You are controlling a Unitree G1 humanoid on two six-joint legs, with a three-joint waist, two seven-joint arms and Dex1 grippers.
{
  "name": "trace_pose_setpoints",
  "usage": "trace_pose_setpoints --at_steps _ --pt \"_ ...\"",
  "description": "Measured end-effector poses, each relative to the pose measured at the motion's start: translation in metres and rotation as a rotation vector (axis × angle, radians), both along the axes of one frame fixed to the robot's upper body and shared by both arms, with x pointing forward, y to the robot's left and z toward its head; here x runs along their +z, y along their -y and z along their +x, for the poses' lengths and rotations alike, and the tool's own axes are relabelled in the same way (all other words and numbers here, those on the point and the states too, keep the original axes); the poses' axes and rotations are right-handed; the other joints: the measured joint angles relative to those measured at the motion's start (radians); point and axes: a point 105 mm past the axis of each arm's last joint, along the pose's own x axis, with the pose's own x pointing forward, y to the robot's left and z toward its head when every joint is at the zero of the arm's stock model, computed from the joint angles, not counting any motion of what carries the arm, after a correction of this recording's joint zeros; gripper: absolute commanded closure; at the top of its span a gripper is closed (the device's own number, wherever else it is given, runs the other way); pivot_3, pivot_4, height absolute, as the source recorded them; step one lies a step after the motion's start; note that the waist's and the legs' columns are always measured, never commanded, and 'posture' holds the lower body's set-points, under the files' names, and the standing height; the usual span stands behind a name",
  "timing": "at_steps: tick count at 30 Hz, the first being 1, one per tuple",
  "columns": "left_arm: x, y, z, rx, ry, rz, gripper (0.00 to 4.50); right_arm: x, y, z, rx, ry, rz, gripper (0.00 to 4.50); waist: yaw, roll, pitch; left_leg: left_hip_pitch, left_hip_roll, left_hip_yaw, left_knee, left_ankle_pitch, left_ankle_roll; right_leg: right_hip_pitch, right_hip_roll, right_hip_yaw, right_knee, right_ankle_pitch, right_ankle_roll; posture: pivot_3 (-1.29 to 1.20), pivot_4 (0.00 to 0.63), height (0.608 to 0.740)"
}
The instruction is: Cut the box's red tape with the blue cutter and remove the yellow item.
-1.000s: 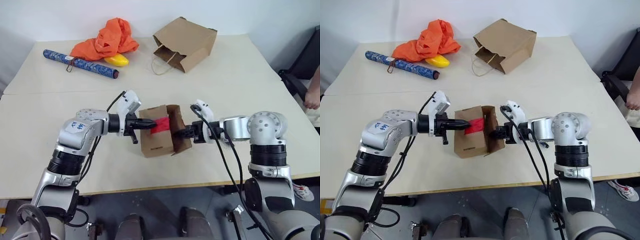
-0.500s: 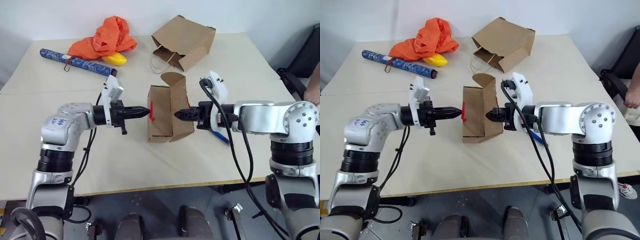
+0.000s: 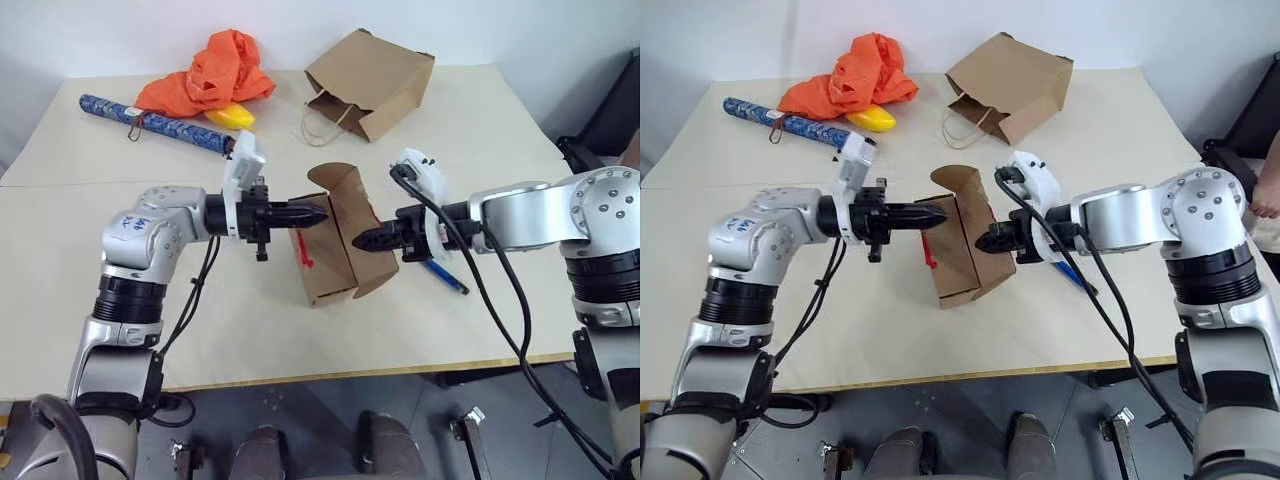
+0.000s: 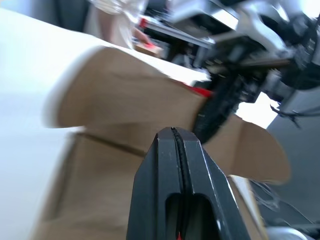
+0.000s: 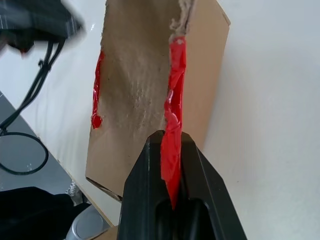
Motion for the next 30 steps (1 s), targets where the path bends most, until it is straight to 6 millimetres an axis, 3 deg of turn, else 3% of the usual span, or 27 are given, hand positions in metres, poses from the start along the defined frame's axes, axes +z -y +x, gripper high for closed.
trace_pose_setpoints --at_steps 7,26,30 --pt "-0.033 -0.014 0.002 0.035 0.006 0.181 4.5 -0.004 0.0 0.009 -0.04 -0.036 0.001 4.48 0.0 0.0 0.0 0.0 0.0 0.0 0.0 0.0 0.0 0.0 0.0 0.0 0.0 0.0 0.0 0.0 0.15 0.74" --pt "-0.042 -0.022 0.006 0.028 0.141 0.301 4.5 -0.003 -0.01 0.017 -0.046 -0.079 -0.028 4.48 -0.002 0.001 -0.003 0.007 0.001 0.001 0.002 0.0 0.0 0.004 0.0 0.002 0.004 0.0 -0.001 0.0 0.15 0.74" --pt "-0.043 -0.025 -0.001 0.028 0.177 0.339 4.5 -0.002 0.004 0.018 -0.082 -0.076 -0.055 4.48 0.0 0.001 -0.003 0.007 0.001 0.001 0.001 0.0 0.0 0.004 0.0 0.002 0.003 0.0 -0.001 0.0 0.15 0.74"
